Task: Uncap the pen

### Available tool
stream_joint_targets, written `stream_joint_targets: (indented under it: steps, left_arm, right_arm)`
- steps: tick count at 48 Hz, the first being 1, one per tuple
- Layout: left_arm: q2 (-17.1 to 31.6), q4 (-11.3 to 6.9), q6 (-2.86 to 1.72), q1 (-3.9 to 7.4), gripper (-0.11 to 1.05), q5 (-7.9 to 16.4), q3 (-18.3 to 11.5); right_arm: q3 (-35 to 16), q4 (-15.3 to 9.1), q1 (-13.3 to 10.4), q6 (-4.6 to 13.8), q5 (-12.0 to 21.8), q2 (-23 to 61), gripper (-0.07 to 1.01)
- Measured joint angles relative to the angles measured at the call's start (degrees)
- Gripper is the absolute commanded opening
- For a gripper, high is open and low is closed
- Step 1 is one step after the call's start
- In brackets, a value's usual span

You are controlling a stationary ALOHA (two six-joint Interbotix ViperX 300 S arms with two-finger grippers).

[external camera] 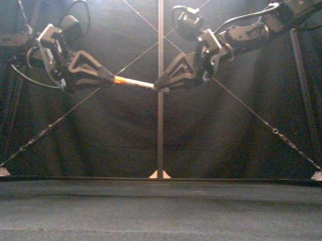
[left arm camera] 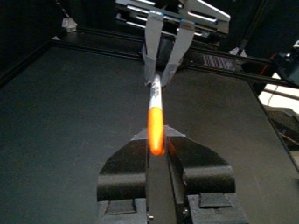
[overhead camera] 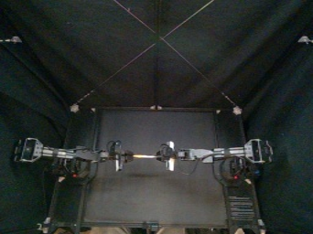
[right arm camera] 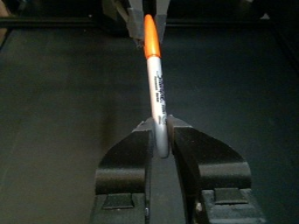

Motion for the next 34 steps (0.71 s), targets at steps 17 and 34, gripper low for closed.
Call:
stream_joint_targets:
  steps: [17,34]
  left_arm:
    - [-6.1,-0.44,-0.09,0.53,0.43,0.1,3.3]
    - [-7.5,-0.44,0.00,0.62,0.43,0.2,4.3]
  right_arm:
    - [8.6,0.4,-3.0,0.09,-0.5,-8.6,0.54]
    - [12.5,1.0,-3.3,0.09,-4.2,-12.9,0.54]
